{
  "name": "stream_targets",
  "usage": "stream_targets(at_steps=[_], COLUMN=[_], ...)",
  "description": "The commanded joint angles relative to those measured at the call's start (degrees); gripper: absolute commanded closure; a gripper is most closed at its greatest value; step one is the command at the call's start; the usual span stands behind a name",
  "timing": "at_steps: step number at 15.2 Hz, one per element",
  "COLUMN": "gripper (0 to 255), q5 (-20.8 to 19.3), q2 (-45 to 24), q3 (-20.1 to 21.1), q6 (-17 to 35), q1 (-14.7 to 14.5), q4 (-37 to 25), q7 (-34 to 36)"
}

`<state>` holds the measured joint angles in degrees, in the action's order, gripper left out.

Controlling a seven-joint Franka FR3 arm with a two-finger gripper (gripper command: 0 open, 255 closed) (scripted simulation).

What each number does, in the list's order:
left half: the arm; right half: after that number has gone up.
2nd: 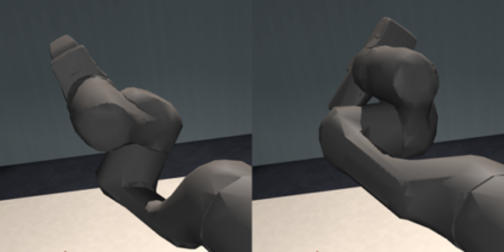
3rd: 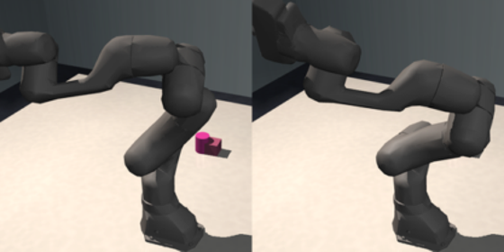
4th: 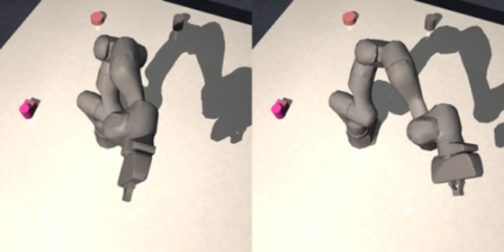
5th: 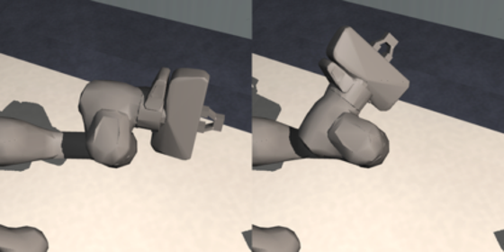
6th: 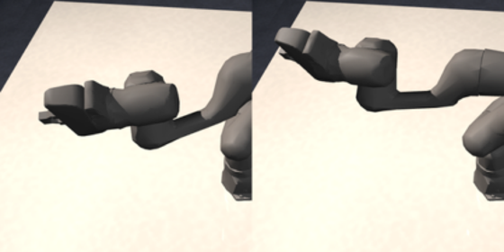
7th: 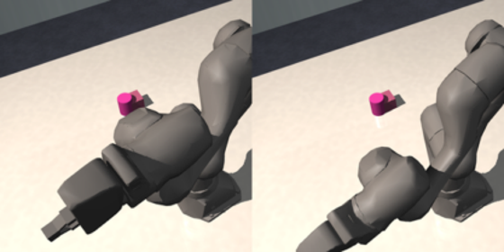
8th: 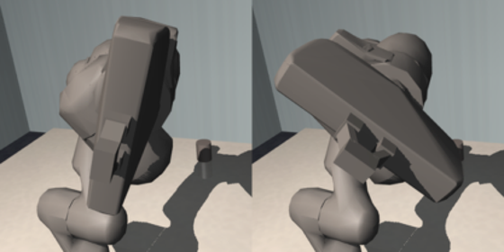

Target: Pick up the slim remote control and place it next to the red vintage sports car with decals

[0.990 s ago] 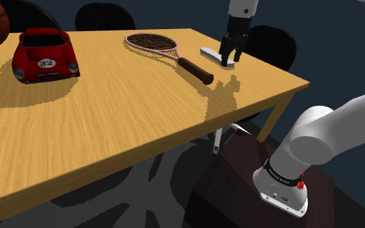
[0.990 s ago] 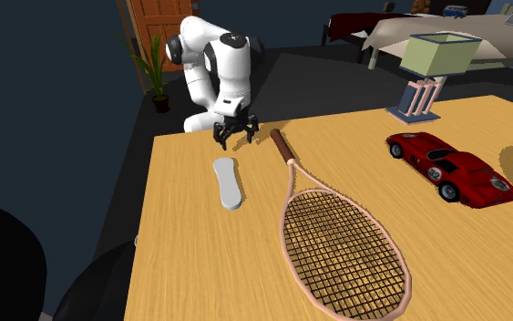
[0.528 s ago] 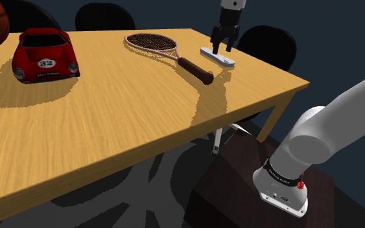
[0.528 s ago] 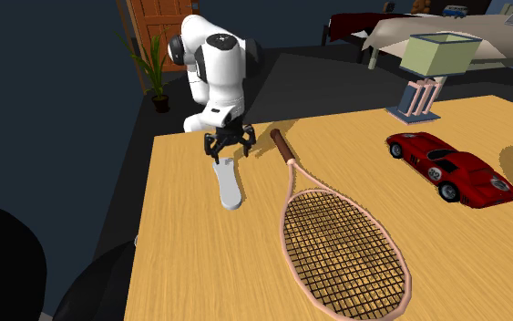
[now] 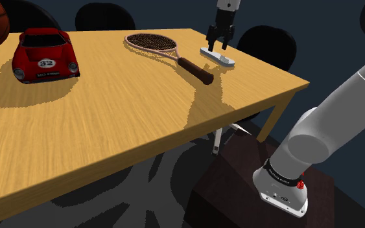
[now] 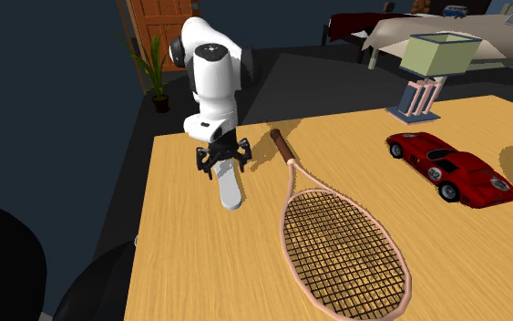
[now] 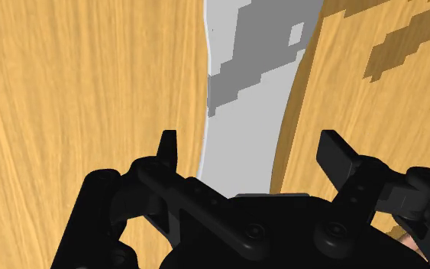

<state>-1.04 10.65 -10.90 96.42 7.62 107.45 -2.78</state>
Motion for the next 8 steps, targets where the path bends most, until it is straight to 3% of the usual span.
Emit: stream_targets(at_steps=[1,8], gripper=[0,0], q5=[-0.1,-0.1], q2=[0.3,0.4], q3=[0.0,0.0], q6=[1.6,3.5], q1=[0.0,0.0], q4=[1.8,3.9], q7=[0.0,0.1])
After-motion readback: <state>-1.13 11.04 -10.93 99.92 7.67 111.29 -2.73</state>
